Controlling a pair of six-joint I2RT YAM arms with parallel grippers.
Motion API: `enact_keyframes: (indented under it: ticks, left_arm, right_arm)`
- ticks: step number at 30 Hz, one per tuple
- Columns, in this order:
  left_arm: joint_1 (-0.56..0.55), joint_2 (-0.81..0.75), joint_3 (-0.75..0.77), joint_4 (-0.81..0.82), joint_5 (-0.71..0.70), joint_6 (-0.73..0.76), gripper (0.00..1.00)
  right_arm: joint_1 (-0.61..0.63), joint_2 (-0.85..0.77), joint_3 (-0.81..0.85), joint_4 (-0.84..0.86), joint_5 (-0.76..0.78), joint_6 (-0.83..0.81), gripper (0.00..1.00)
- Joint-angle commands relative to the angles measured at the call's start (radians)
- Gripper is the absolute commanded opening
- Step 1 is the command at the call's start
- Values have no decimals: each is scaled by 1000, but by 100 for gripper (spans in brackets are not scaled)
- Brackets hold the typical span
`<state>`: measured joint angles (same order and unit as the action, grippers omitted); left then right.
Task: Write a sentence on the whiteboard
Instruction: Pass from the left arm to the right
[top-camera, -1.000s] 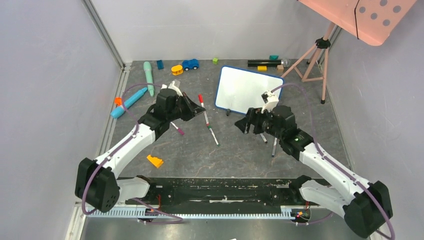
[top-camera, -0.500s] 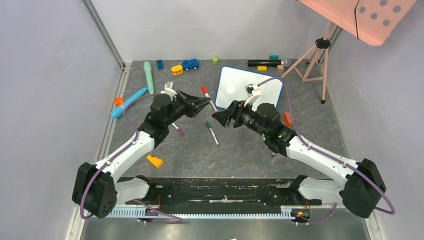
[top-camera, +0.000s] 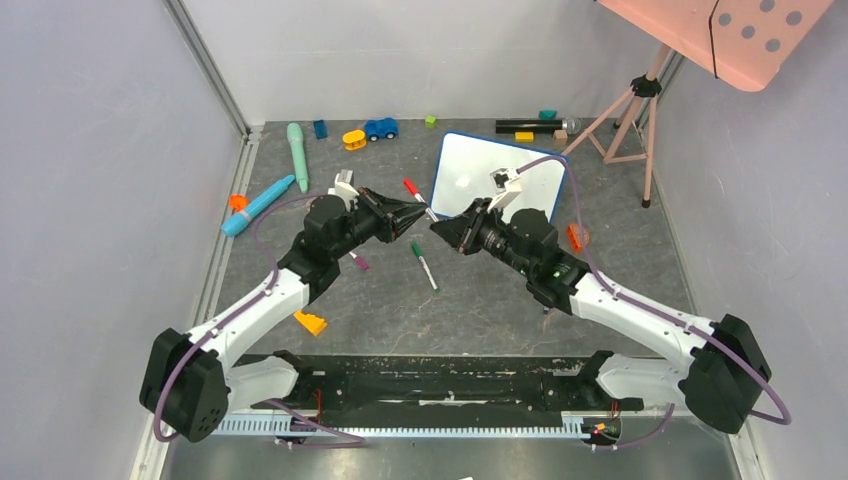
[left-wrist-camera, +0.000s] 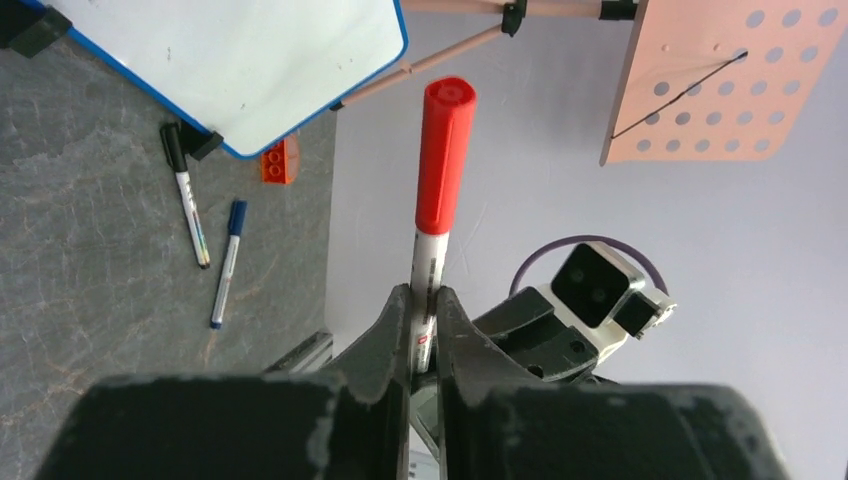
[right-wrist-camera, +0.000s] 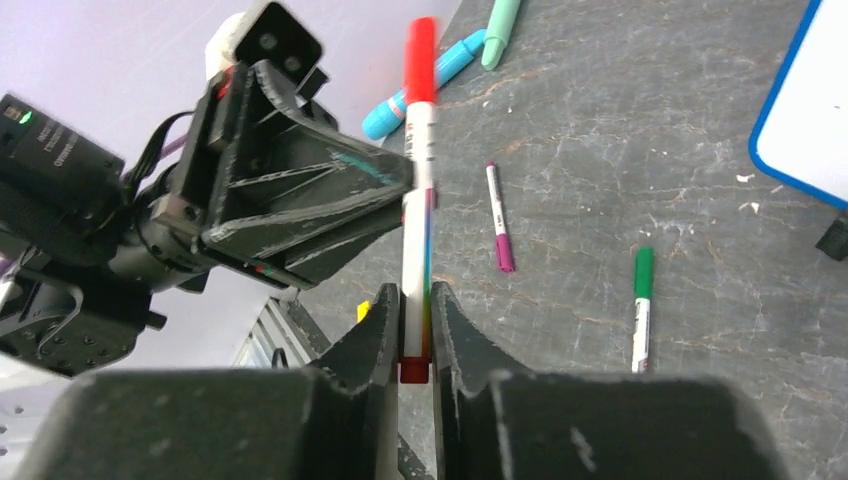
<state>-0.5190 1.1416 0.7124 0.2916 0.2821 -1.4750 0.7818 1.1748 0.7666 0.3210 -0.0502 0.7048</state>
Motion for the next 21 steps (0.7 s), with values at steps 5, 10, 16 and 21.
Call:
enact_keyframes:
  ticks: [5,10,16,21]
  left_arm:
    - [14,-55,-25,-12,74,2,74]
    - [122,-55,-15,-65,221,57,80]
    - [155,20,84,-243,307,260,85]
    - [155,136,199,-328,280,509,93]
  right_arm:
    - [-4,-76,18,-92,9,-9,0]
    - [-6,-174,-22,-244,65,-57,0]
    - [-10,-251,-54,-447,122,-136,0]
    - [-22,-302,-50,-715,305,-89,0]
